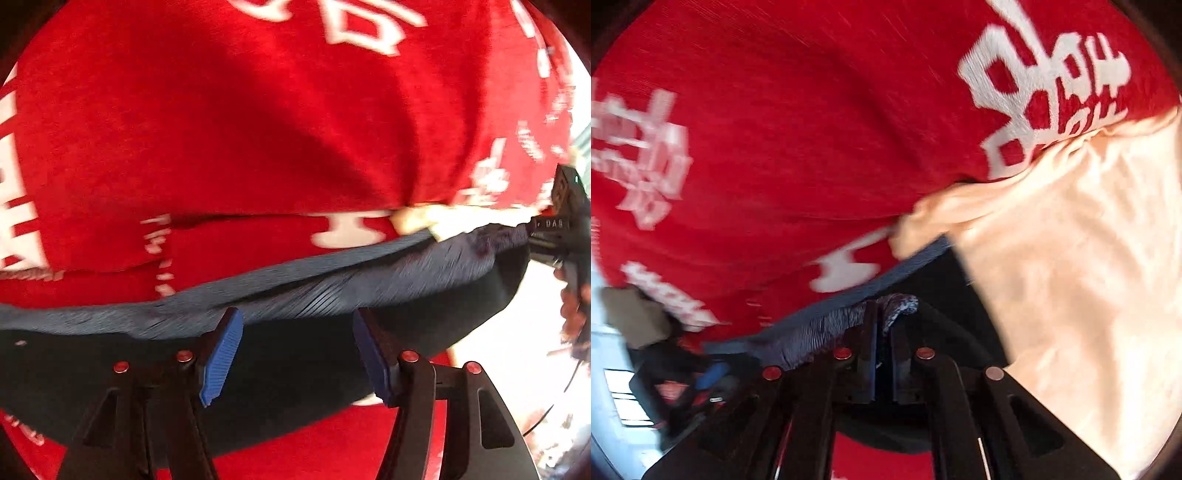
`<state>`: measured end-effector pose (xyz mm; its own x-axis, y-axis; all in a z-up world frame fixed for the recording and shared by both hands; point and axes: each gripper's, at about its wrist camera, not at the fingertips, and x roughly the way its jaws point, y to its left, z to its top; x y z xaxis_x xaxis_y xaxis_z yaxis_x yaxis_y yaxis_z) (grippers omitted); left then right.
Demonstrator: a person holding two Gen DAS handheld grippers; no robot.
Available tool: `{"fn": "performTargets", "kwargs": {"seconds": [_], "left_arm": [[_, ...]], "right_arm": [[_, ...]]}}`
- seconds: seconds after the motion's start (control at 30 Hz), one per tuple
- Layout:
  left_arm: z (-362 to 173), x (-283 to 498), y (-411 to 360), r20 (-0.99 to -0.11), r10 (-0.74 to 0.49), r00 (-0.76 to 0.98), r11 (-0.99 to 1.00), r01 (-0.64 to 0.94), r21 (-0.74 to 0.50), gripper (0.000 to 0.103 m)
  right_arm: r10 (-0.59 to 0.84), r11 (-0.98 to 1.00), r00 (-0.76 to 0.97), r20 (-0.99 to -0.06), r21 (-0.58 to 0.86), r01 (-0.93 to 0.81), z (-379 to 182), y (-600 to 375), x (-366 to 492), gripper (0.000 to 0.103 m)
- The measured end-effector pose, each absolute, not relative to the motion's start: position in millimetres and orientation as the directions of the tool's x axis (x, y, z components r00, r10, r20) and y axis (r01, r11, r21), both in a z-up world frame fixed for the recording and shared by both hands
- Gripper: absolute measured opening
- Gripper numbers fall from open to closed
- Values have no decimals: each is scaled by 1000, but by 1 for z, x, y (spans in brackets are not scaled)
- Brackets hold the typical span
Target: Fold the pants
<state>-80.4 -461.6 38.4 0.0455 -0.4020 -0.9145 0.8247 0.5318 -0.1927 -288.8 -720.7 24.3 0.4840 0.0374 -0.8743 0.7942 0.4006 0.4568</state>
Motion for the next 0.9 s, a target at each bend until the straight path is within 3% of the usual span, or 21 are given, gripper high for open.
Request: {"fn": "performTargets", "kwargs": {"seconds": [0.1, 0.3, 0.33, 0.37, 0.4, 0.5, 0.57, 0.7, 0.73, 0.77, 0.9], "left_arm": [[5, -75, -456, -953, -291, 85, 584, 805, -107, 64], [-63, -78, -452, -990, -107, 92, 619, 785, 6, 64], [-70, -80, -452, -989, -102, 109, 618, 786, 22, 64], [-69, -81, -454, -984, -114, 138, 619, 784, 38, 67], [-69, -82, -457, -981, -110, 158, 619, 783, 57, 69], [-69, -76, -465, -983, -96, 156, 629, 775, 62, 69], [-65, -73, -470, -985, -102, 141, 629, 776, 46, 69], [-57, -75, -482, -978, -139, 153, 604, 796, 39, 69], [-59, -77, -486, -979, -134, 151, 598, 800, 42, 69], [-63, -78, -488, -980, -120, 157, 598, 800, 54, 69], [-55, -74, -492, -978, -131, 160, 622, 782, 45, 69]], "right_arm": [[50, 431, 456, -889, 431, 793, 14, -723, -284, 9], [96, 445, 505, -858, 491, 749, 17, -735, -295, 26], [92, 389, 548, -831, 537, 749, 19, -742, -305, 51], [80, 329, 595, -800, 585, 741, 19, -748, -315, 83], [49, 267, 638, -768, 626, 733, 22, -753, -330, 89], [-1, 329, 541, -841, 511, 794, 26, -751, -337, 87], [35, 375, 501, -865, 476, 796, 17, -746, -331, 76], [60, 390, 407, -911, 397, 831, -17, -749, -318, 68], [91, 376, 378, -921, 383, 844, -34, -750, -316, 33], [141, 355, 367, -920, 393, 848, -48, -748, -314, 16], [85, 437, 472, -878, 458, 774, -20, -744, -308, 15]]}}
